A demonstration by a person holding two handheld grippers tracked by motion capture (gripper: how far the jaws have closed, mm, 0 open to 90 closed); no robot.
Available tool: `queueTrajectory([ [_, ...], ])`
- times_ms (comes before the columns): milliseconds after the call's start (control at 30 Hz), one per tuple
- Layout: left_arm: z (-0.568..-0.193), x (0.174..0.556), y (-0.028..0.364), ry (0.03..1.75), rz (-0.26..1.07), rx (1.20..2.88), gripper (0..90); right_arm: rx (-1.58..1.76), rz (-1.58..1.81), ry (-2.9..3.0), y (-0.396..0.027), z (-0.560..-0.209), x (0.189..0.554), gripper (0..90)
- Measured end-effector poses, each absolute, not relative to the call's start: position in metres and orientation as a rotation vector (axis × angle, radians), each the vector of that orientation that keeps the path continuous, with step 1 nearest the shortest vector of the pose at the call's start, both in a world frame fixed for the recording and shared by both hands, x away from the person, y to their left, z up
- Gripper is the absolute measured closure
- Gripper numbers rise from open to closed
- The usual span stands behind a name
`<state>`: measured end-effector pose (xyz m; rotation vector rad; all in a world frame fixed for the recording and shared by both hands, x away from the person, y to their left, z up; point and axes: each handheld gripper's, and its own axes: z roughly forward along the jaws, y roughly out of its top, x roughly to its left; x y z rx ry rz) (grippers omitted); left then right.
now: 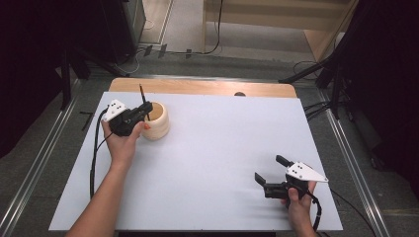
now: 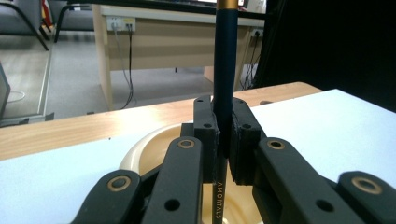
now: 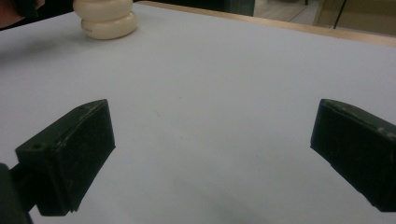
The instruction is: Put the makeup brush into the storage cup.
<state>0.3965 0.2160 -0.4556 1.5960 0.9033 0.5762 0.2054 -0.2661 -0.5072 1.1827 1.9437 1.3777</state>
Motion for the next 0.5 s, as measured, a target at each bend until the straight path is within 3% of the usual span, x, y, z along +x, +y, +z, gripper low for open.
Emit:
queueTrajectory([
  [367, -0.4575, 0.3958, 0.2137, 0.95, 0.548, 1.655, 83.4, 1.189, 1.375, 1.942, -0.2661, -0.5075, 0.2057, 0.1],
  [500, -0.456, 0.3949, 0.2146, 0.959, 0.538, 1.66, 76.2, 1.189, 1.376, 1.94, -0.2663, -0.5074, 0.2058, 0.0],
])
